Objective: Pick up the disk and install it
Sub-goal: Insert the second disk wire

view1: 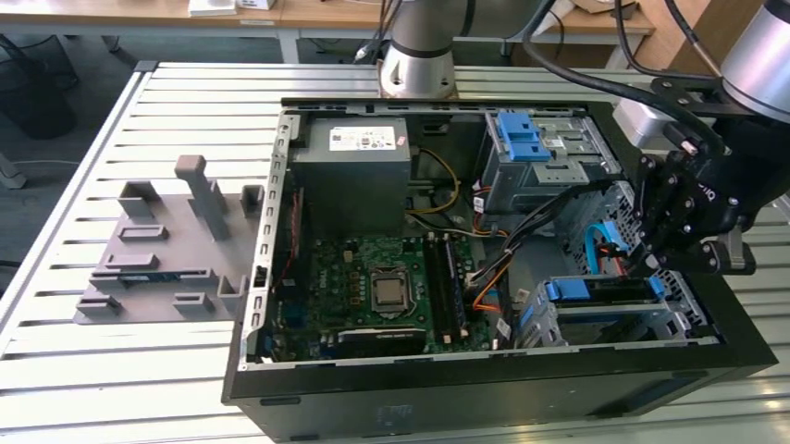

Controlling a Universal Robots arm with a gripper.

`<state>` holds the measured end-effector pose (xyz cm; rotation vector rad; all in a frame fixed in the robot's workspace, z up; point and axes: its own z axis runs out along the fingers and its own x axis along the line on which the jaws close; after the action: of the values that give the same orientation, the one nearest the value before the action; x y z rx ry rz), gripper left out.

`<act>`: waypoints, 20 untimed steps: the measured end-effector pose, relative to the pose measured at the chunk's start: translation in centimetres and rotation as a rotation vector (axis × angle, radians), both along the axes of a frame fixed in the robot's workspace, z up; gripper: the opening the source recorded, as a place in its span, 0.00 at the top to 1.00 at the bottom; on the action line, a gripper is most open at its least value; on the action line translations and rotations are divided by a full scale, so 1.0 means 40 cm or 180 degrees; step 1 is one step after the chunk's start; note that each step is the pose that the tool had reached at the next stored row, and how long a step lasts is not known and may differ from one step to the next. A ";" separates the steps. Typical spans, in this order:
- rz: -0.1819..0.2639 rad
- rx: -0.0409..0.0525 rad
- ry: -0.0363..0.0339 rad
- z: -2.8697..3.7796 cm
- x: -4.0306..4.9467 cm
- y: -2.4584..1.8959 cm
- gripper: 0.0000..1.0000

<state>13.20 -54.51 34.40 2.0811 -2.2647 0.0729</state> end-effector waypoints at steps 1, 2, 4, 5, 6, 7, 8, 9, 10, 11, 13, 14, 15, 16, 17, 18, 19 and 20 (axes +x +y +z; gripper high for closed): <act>0.0000 -0.0001 0.0000 0.001 0.000 0.000 0.89; 0.0000 -0.0001 0.0000 0.003 0.000 0.000 0.89; 0.0000 0.0001 0.0000 0.010 0.000 0.000 0.89; 0.0000 0.0001 0.0000 0.017 0.000 0.000 0.89; 0.0000 0.0001 0.0000 0.024 0.000 0.000 0.89; 0.0000 0.0001 0.0000 0.032 0.000 0.000 0.89; 0.0000 0.0001 0.0000 0.039 0.000 0.001 0.89; 0.0000 0.0001 0.0000 0.046 0.000 0.001 0.89; 0.0000 0.0001 0.0000 0.053 0.000 0.001 0.89; 0.0000 0.0001 0.0000 0.060 0.000 0.001 0.89; 0.0000 0.0001 0.0000 0.069 0.000 0.002 0.89; -0.0001 0.0001 0.0000 0.071 -0.002 0.002 0.89; 0.0000 0.0002 0.0000 0.072 -0.004 0.002 0.89; 0.0000 0.0002 -0.0001 0.072 -0.008 0.003 0.89; 0.0000 0.0001 -0.0002 0.073 -0.012 0.003 0.89; 0.0000 0.0001 -0.0003 0.074 -0.015 0.003 0.89; 0.0000 0.0000 -0.0003 0.077 -0.016 0.003 0.89; 0.0000 0.0001 -0.0003 0.082 -0.016 0.003 0.89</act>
<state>12.55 -54.38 37.68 2.0816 -2.2654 0.0738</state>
